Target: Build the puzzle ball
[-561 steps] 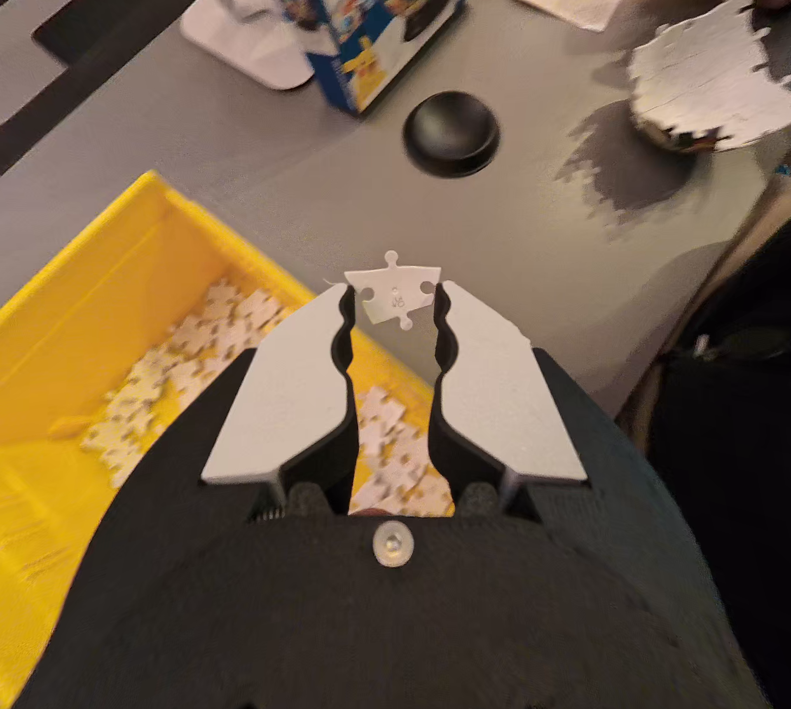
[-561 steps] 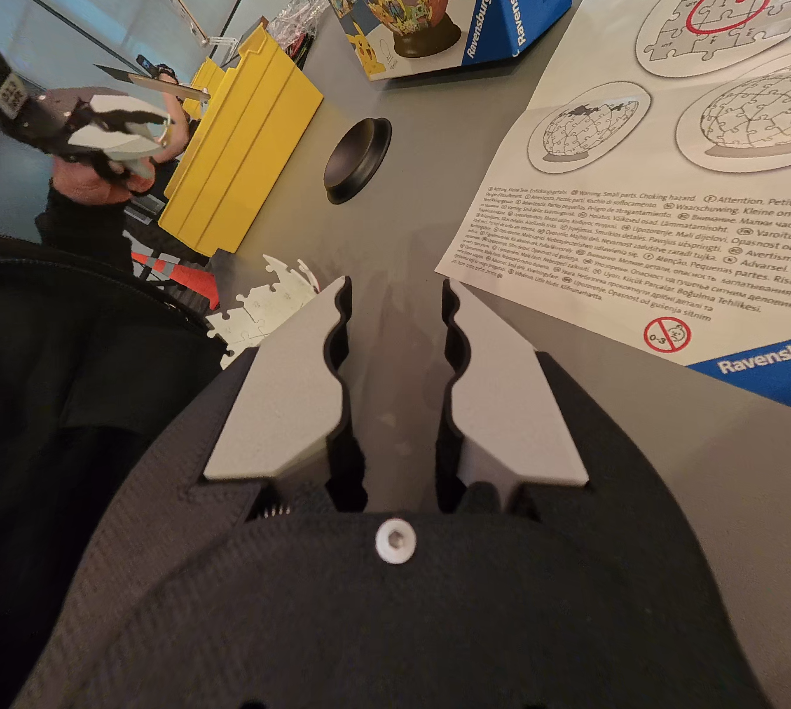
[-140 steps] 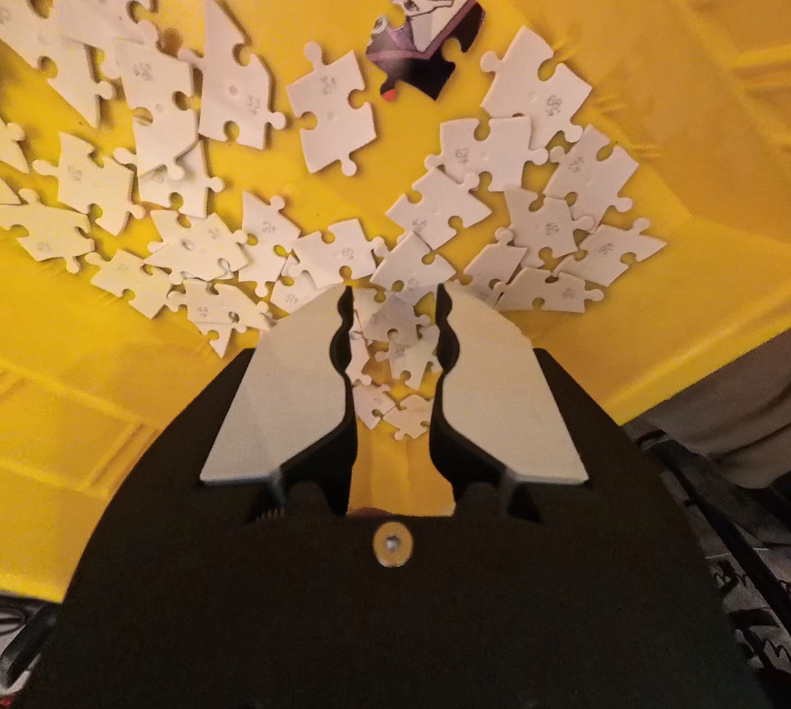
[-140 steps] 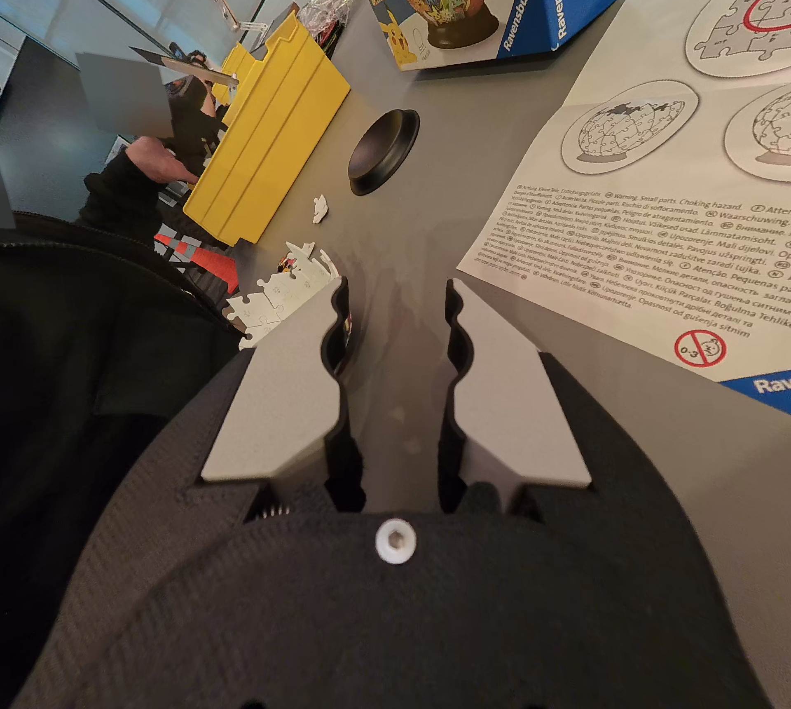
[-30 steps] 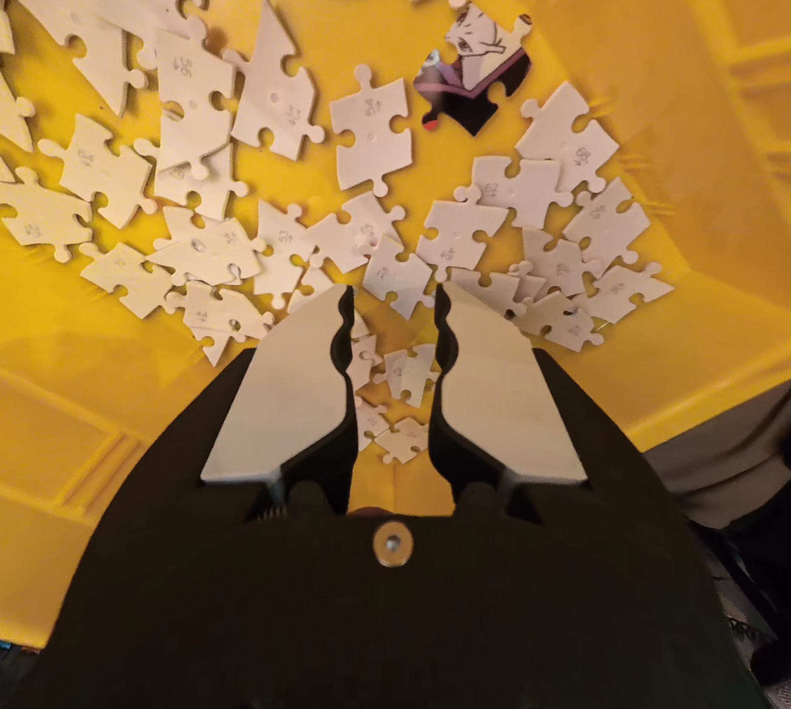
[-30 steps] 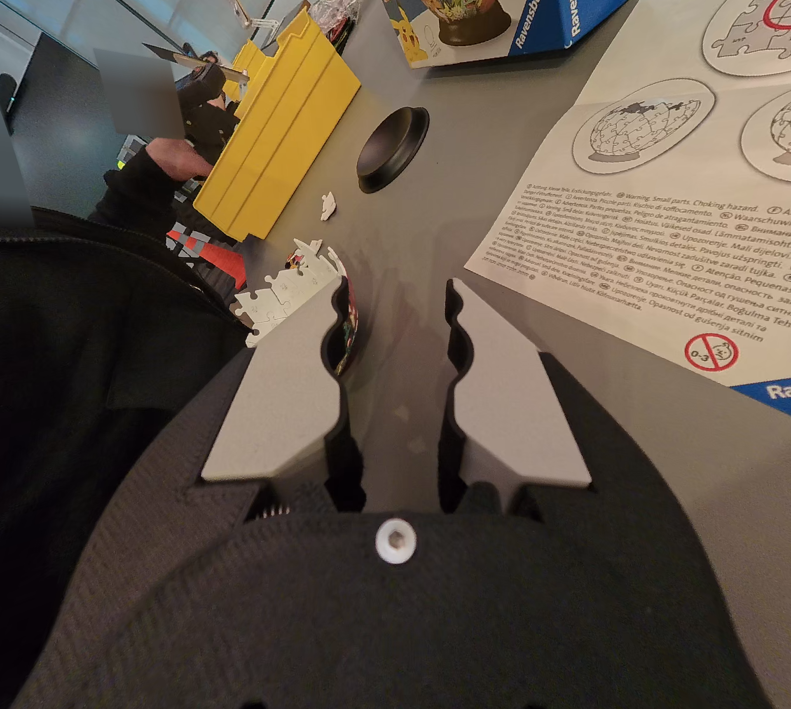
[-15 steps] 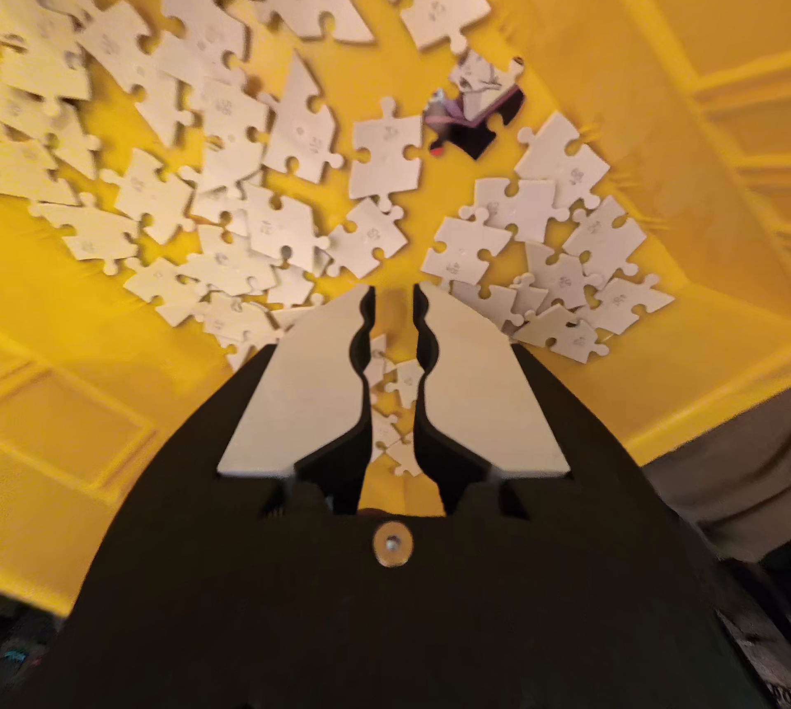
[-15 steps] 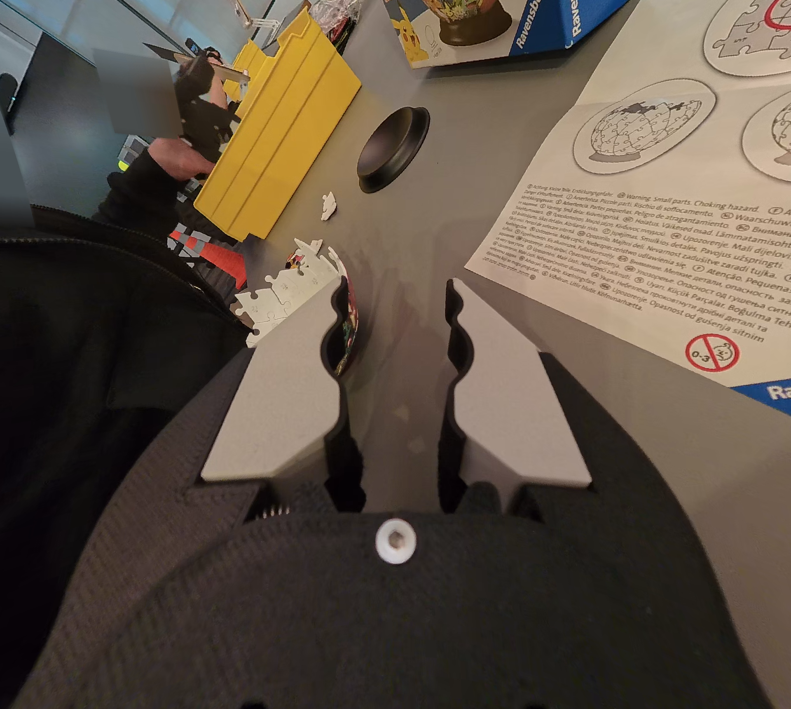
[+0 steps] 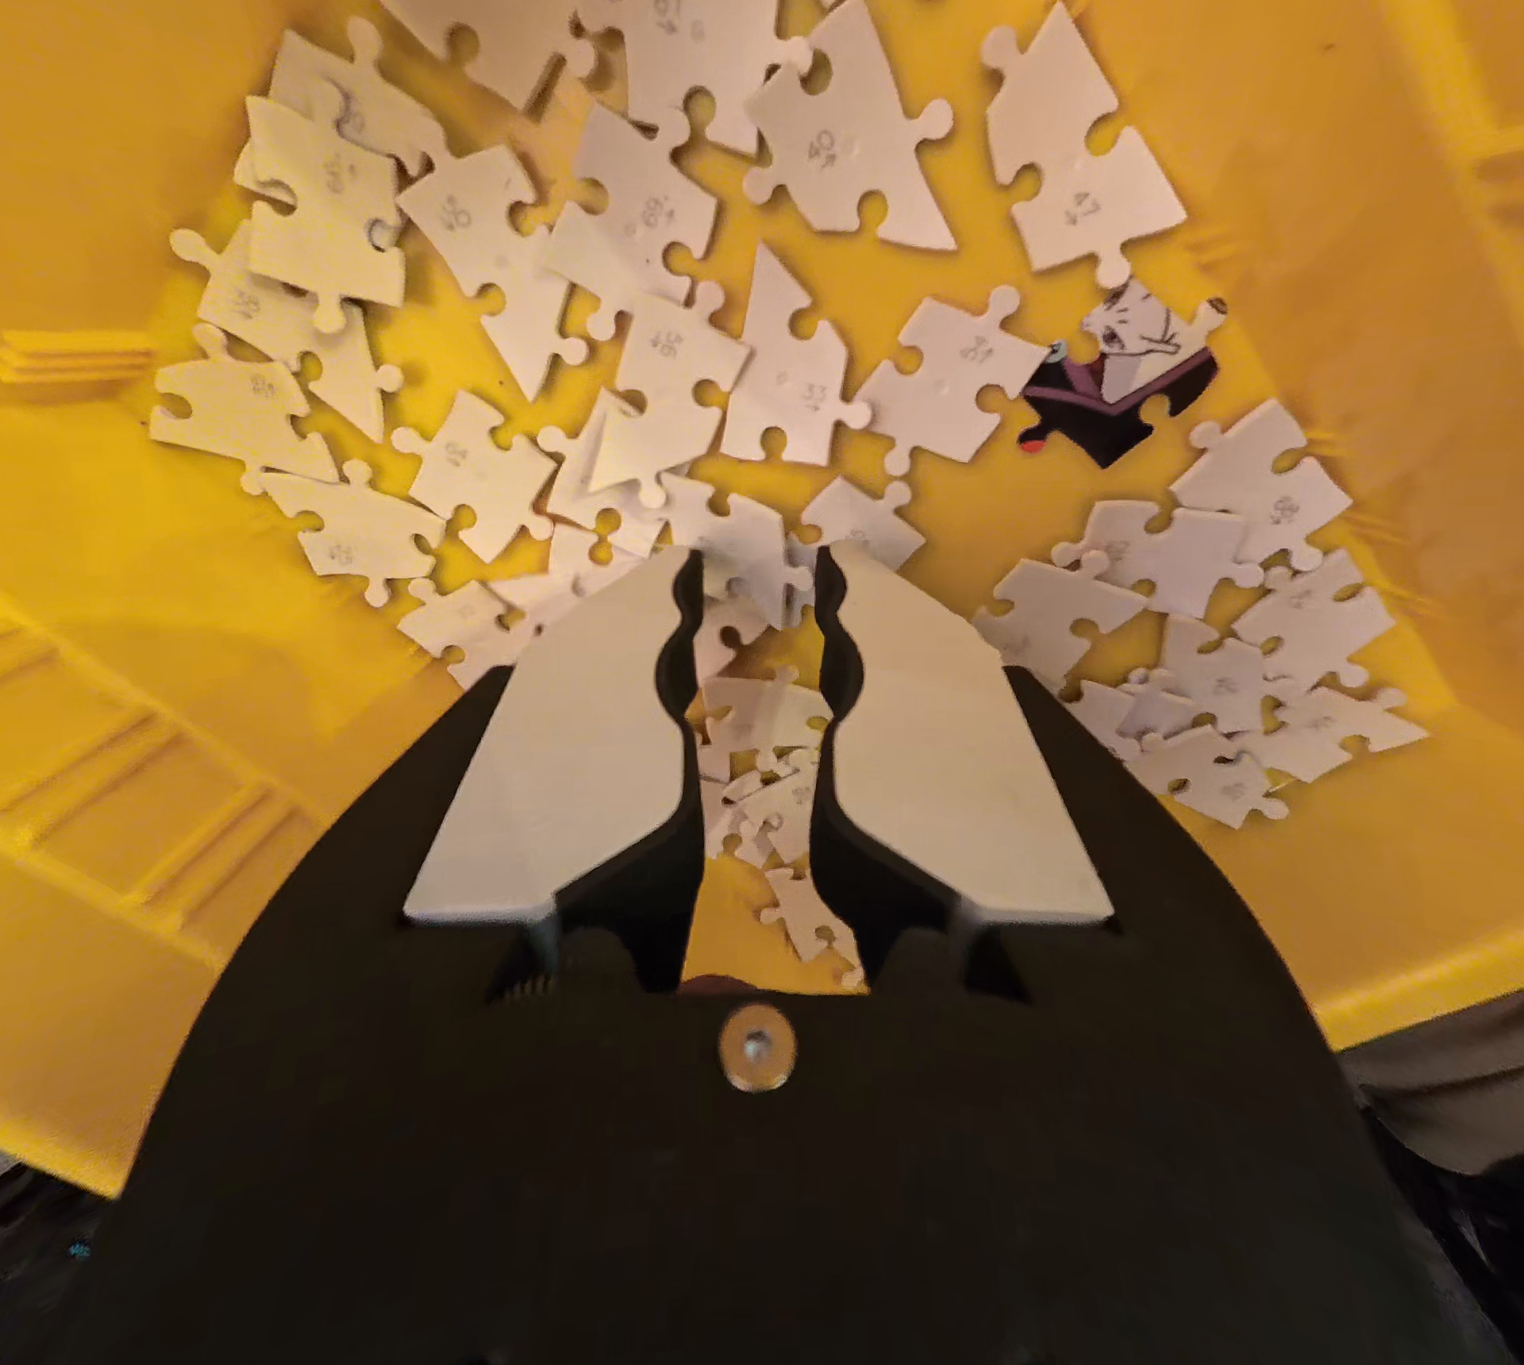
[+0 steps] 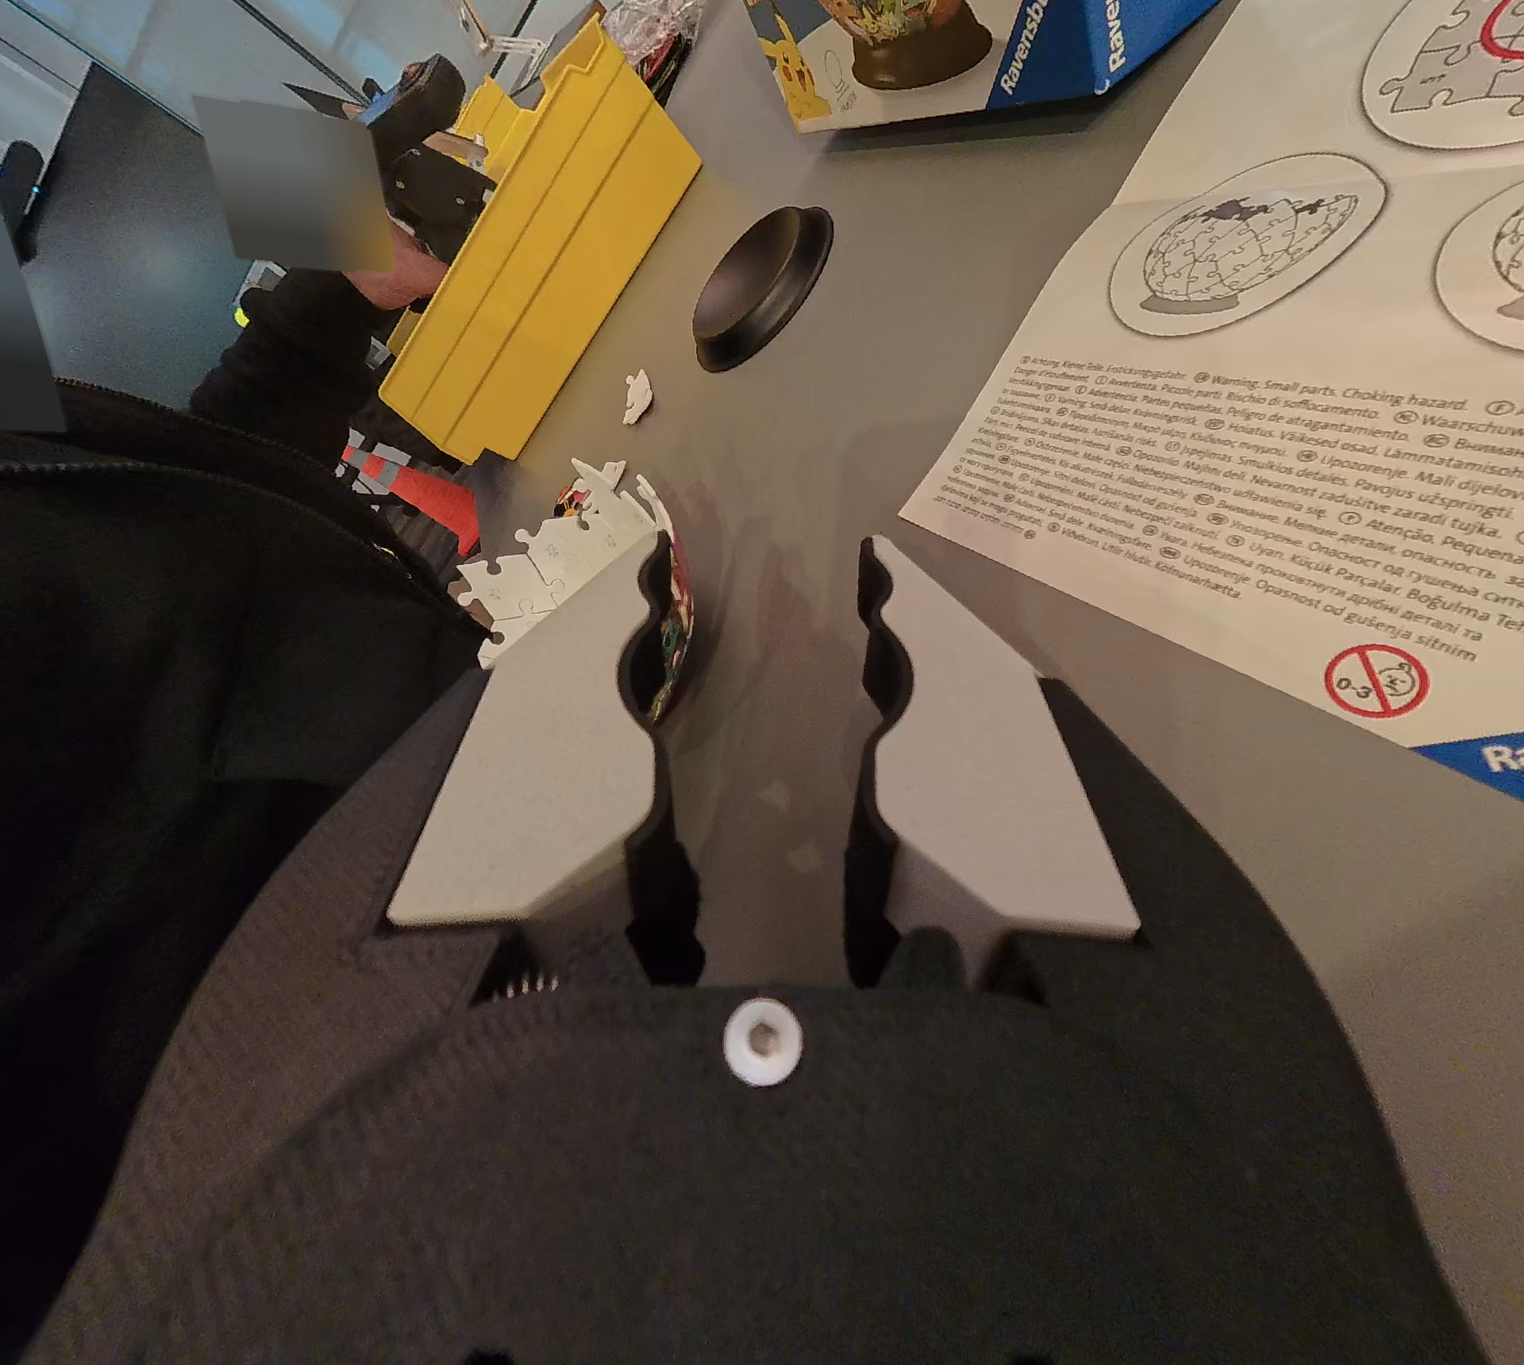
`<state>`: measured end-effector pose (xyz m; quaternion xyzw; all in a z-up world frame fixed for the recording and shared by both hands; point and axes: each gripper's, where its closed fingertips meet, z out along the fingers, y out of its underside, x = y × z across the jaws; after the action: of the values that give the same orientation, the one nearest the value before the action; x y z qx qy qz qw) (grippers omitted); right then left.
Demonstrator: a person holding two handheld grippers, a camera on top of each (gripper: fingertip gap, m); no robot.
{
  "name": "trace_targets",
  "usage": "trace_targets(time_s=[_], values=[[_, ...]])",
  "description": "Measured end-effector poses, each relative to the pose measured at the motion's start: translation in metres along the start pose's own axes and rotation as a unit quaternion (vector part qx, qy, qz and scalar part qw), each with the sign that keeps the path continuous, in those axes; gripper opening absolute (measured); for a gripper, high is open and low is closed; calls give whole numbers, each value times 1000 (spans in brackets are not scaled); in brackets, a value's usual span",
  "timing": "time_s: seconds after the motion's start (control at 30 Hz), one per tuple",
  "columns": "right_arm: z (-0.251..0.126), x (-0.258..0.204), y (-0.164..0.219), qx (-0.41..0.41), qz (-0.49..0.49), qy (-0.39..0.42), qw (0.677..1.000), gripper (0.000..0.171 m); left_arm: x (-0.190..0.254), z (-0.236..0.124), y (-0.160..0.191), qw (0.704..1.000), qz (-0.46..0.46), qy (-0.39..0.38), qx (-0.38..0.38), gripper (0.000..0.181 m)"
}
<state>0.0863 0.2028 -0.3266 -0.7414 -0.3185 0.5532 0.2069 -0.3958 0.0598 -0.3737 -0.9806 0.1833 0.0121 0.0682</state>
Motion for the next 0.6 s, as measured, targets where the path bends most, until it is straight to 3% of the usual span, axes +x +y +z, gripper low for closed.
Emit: trace_targets(time_s=[0.23,0.4,0.6], values=[[0,-1,0,1,-1,-3,1000,45,-5,-15,-1,999,-11,-14,29,3],[0,-1,0,-1,-2,-3,1000,45,-4,-31,-5,998,-18,-14,56,2],[0,-1,1,-3,-2,-3,1000,44,49,-94,-52,985,46,-1,167,2]])
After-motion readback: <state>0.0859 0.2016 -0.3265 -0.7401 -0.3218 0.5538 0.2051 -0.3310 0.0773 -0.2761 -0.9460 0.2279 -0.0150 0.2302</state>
